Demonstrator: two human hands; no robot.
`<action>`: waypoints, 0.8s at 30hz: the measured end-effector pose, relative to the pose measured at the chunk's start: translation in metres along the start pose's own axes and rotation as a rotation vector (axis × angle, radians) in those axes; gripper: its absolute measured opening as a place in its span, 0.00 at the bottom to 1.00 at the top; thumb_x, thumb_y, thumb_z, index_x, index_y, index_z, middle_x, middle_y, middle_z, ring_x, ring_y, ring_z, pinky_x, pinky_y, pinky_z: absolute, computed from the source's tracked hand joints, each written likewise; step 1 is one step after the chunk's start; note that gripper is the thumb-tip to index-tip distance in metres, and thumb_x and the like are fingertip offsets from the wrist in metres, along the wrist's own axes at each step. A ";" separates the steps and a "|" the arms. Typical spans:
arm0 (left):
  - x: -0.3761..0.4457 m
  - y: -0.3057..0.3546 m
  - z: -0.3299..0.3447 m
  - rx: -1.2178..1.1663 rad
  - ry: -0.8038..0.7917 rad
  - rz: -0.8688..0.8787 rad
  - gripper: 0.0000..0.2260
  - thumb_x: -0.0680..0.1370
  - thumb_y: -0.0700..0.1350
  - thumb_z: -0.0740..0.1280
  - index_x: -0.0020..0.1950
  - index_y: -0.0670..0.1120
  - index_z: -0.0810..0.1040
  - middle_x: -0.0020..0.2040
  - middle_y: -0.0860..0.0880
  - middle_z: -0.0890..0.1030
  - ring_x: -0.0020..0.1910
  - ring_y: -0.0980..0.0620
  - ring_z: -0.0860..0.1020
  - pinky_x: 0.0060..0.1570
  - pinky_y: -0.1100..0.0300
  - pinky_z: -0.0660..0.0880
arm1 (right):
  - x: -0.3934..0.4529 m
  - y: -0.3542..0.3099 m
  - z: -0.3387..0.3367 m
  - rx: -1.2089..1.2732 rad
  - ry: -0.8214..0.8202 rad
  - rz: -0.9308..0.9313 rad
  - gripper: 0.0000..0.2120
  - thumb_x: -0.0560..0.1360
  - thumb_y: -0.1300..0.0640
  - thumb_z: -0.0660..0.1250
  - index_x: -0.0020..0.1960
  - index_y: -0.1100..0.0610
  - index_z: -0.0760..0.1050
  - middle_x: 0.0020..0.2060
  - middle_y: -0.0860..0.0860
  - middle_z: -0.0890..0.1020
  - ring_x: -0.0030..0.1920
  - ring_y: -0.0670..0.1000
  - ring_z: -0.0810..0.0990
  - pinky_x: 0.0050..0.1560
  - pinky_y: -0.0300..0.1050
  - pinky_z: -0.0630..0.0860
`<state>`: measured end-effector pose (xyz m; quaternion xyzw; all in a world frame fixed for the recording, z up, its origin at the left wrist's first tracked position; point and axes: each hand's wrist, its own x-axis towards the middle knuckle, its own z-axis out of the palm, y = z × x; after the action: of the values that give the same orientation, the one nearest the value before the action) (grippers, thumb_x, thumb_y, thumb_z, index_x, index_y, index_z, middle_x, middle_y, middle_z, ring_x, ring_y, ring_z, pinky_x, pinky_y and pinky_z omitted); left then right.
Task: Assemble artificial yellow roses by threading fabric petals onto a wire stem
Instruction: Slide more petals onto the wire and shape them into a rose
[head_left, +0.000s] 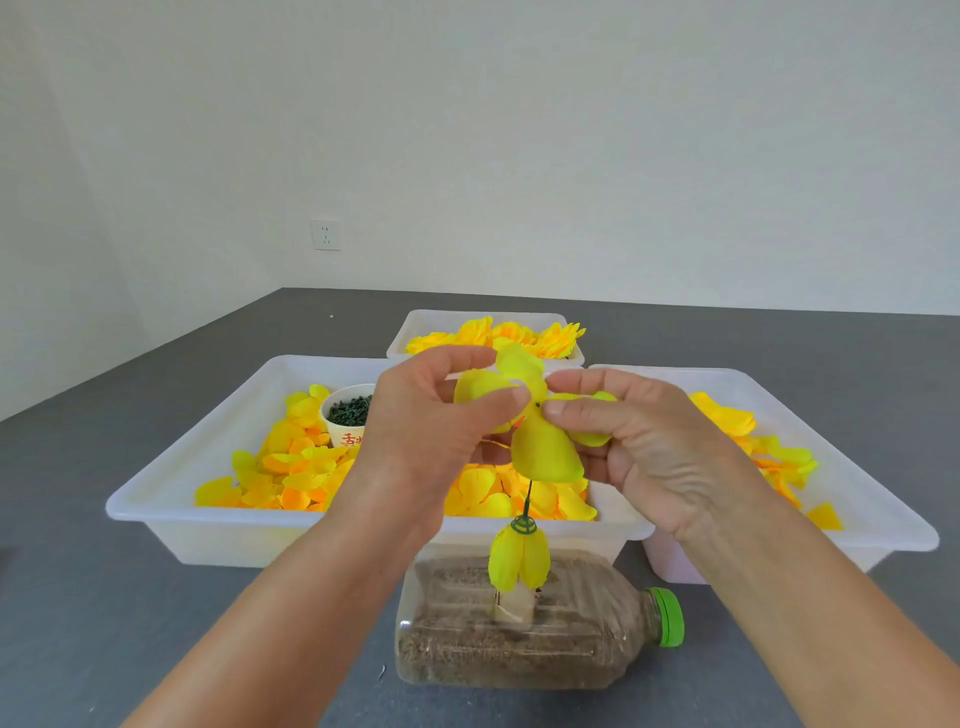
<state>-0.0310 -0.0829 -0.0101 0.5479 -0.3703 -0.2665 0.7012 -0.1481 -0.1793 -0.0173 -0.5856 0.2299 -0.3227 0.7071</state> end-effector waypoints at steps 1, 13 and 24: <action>0.000 -0.003 -0.001 -0.004 0.007 -0.029 0.11 0.70 0.34 0.72 0.50 0.44 0.78 0.36 0.46 0.82 0.30 0.49 0.80 0.33 0.52 0.80 | -0.001 0.002 -0.001 -0.016 0.008 0.015 0.16 0.58 0.62 0.73 0.46 0.58 0.78 0.33 0.53 0.84 0.30 0.50 0.82 0.32 0.42 0.80; 0.003 -0.023 -0.003 -0.057 -0.043 -0.260 0.07 0.71 0.33 0.71 0.43 0.44 0.79 0.36 0.45 0.82 0.27 0.49 0.80 0.26 0.60 0.77 | 0.000 0.015 -0.008 -0.118 0.036 0.136 0.08 0.68 0.66 0.70 0.43 0.56 0.81 0.33 0.52 0.81 0.30 0.47 0.79 0.29 0.39 0.75; 0.009 -0.027 0.004 -0.105 -0.038 -0.334 0.11 0.70 0.32 0.71 0.50 0.40 0.78 0.35 0.43 0.82 0.26 0.49 0.80 0.26 0.60 0.78 | 0.007 0.016 -0.005 -0.049 0.061 0.187 0.05 0.69 0.65 0.70 0.40 0.56 0.80 0.31 0.52 0.82 0.28 0.48 0.79 0.25 0.37 0.74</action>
<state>-0.0277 -0.0991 -0.0334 0.5592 -0.2728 -0.4087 0.6677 -0.1438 -0.1867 -0.0342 -0.5685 0.3129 -0.2672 0.7124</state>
